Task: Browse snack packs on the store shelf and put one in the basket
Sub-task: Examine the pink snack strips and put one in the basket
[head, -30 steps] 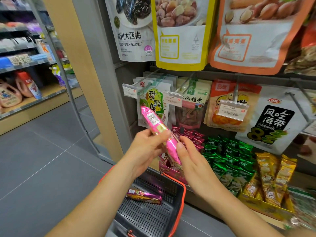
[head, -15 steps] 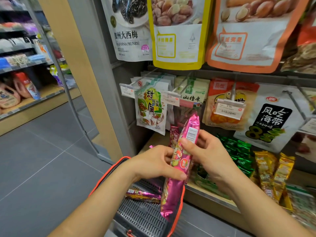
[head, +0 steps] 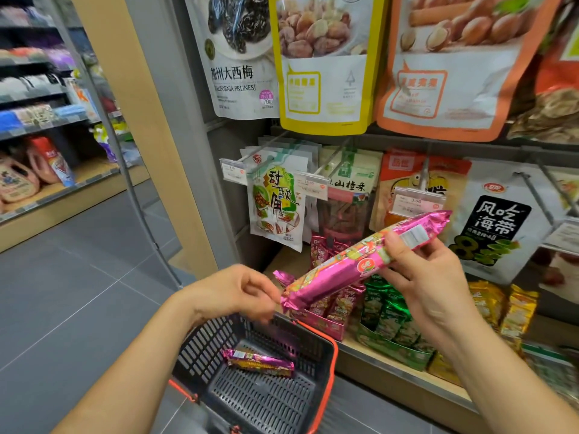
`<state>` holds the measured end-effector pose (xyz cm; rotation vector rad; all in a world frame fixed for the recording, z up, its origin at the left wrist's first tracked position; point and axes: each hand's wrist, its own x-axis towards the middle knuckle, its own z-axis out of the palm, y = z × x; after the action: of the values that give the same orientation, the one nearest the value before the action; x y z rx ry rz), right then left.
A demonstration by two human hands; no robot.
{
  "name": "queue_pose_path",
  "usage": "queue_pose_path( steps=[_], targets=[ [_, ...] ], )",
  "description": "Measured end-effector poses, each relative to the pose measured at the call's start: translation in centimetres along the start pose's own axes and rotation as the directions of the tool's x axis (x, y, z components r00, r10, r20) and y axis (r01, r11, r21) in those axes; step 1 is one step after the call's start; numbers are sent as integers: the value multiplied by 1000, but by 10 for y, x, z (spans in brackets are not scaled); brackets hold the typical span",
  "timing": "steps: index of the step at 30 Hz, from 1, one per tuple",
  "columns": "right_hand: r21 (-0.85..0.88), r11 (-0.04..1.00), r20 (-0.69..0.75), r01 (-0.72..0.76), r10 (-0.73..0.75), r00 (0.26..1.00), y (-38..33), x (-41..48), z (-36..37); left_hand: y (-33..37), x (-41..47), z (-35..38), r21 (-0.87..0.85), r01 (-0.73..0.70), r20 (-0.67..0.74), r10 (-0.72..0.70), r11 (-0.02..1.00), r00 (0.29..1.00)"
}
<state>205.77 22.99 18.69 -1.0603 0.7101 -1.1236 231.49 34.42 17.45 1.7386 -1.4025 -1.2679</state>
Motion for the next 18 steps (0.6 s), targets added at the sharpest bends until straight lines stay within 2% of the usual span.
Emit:
queue_pose_path(
  steps=[2,4,6,8,10,14,18],
  targets=[
    [46,998,22,-48,47,999,-4,1,-4,-3,-1,-7,-148,-10,-133,-10,989,991],
    [48,997,46,-68,66,997,-4,0,-4,-7,0,-10,-276,2,-134,-41,961,990],
    [51,995,61,-82,78,995,-2,-1,-2,-9,2,-5,-259,64,19,-61,964,998],
    [68,993,73,-91,86,994,0,-2,-1,-11,5,1,-240,115,201,-66,964,977],
    [90,990,93,-111,102,990,2,-3,-1,-13,7,2,-304,78,244,-1,949,970],
    [106,971,170,-215,195,966,5,-2,-3,-18,10,-6,-371,-38,-74,11,928,997],
    [-12,956,184,-293,290,939,5,-2,-3,-25,14,-13,-430,-96,-347,-67,897,935]
  ],
)
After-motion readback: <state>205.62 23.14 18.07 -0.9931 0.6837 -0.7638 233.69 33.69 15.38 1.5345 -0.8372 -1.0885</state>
